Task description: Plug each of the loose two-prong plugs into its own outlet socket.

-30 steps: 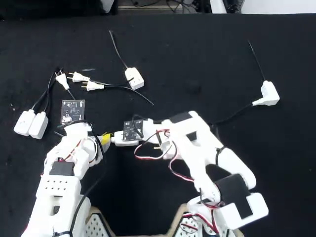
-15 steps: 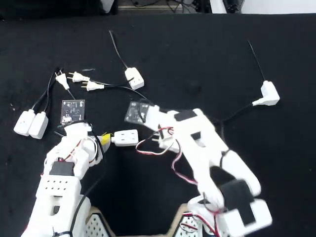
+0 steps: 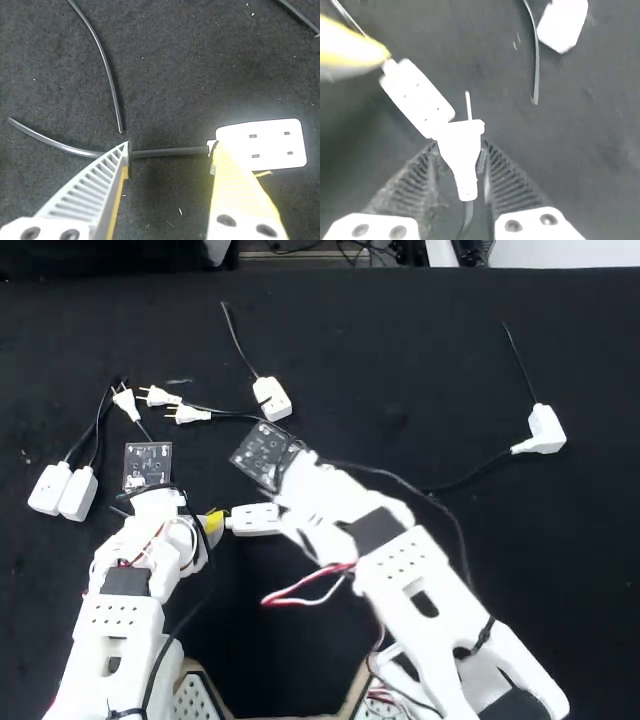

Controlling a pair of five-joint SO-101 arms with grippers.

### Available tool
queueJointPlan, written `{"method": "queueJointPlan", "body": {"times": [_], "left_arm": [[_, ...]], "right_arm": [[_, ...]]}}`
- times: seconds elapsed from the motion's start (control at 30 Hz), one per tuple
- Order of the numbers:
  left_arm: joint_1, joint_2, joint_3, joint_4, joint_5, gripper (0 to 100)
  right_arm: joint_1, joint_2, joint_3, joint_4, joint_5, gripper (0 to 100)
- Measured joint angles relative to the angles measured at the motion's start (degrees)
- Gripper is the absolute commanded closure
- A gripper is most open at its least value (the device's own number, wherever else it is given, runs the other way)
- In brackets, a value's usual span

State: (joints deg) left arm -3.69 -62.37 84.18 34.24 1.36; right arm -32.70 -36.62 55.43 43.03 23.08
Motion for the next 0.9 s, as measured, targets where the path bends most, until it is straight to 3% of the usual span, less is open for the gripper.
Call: {"method": "queueJointPlan", "body": {"times": [0.4,0.6,0.9], "left_arm": [[-11.87,0.0,-3.69,6.86,4.04,73],[-12.4,0.0,-4.4,7.03,5.54,73],[-12.4,-0.18,-6.07,7.03,5.89,73]], "right_arm": [[-6.59,6.59,7.91,-21.54,-13.19,98.8],[-6.77,8.0,12.57,-32.09,-13.71,98.8],[-7.03,13.8,12.75,-38.24,-17.32,98.8]]}}
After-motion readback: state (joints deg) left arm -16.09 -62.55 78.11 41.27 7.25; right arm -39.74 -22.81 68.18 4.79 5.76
